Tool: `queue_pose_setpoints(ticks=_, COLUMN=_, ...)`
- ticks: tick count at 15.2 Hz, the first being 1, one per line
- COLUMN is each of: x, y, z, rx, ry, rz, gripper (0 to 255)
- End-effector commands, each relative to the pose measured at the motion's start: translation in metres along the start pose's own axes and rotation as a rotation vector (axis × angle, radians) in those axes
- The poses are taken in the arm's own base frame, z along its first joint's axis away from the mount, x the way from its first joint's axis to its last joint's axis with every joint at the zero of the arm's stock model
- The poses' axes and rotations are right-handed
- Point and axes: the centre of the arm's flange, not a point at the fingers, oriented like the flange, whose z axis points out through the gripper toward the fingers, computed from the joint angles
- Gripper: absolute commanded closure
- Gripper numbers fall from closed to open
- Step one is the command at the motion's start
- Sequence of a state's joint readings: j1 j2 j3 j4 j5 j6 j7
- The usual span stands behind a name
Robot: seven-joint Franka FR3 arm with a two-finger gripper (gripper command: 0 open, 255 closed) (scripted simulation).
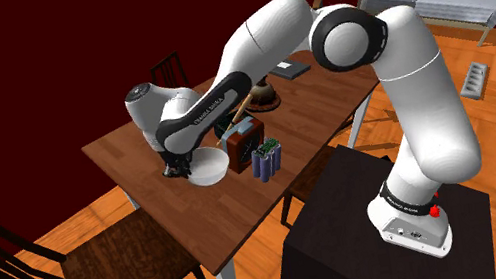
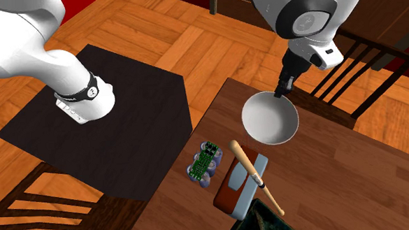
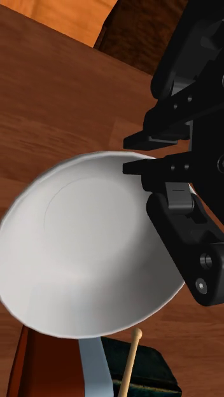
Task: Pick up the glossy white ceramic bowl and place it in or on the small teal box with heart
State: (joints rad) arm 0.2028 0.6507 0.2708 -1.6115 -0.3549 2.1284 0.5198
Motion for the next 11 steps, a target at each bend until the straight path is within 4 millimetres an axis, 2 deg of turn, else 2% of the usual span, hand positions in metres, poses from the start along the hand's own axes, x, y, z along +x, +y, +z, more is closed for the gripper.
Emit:
queue_pose_setpoints(ticks=1, x=0.0, y=0.002, z=-0.01, rx=0.0, ry=0.0, rz=0.0, gripper=255)
queue_pose_setpoints(ticks=10, x=-0.002, y=0.009, z=-0.054, rx=0.0, ry=0.0, rz=0.0, gripper=255)
queue_pose_setpoints(ticks=11, x=0.0, y=0.022, z=-0.054, rx=0.0, ry=0.0, rz=0.0, gripper=255)
